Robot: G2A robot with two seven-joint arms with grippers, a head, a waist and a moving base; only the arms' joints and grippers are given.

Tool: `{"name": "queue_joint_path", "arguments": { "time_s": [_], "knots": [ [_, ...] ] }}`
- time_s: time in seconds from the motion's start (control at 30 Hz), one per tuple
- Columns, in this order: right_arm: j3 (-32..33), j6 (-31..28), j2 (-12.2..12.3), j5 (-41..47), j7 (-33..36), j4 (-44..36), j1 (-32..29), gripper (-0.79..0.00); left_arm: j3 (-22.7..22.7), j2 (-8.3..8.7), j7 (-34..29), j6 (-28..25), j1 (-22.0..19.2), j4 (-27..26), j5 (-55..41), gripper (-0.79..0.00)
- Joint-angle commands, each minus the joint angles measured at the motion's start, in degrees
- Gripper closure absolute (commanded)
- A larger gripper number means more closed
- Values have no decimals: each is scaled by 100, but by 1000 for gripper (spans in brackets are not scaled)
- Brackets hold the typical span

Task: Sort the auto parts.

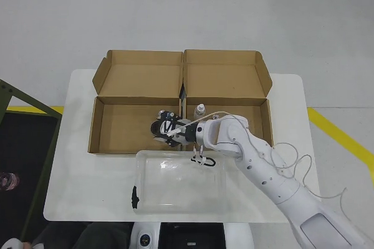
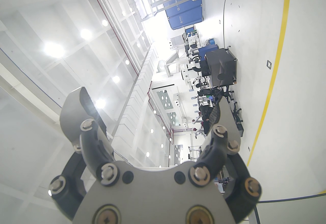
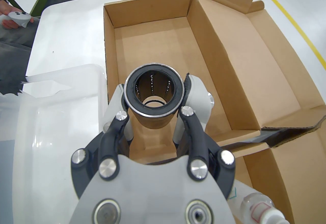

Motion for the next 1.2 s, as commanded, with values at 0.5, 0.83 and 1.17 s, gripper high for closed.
{"name": "queue_joint_path", "arguments": {
  "time_s": [0.5, 0.83, 1.17],
  "knots": [
    [-485, 351, -273, -291, -10, 780, 408, 0, 0, 0, 0, 0, 0, 0, 0, -785],
    [-673, 496, -387, -599, 190, 958, 503, -120, 0, 0, 0, 0, 0, 0, 0, -785],
    [-674, 475, -430, -750, 294, 1009, 478, -311, 0, 0, 0, 0, 0, 0, 0, -785]
  ]
}}
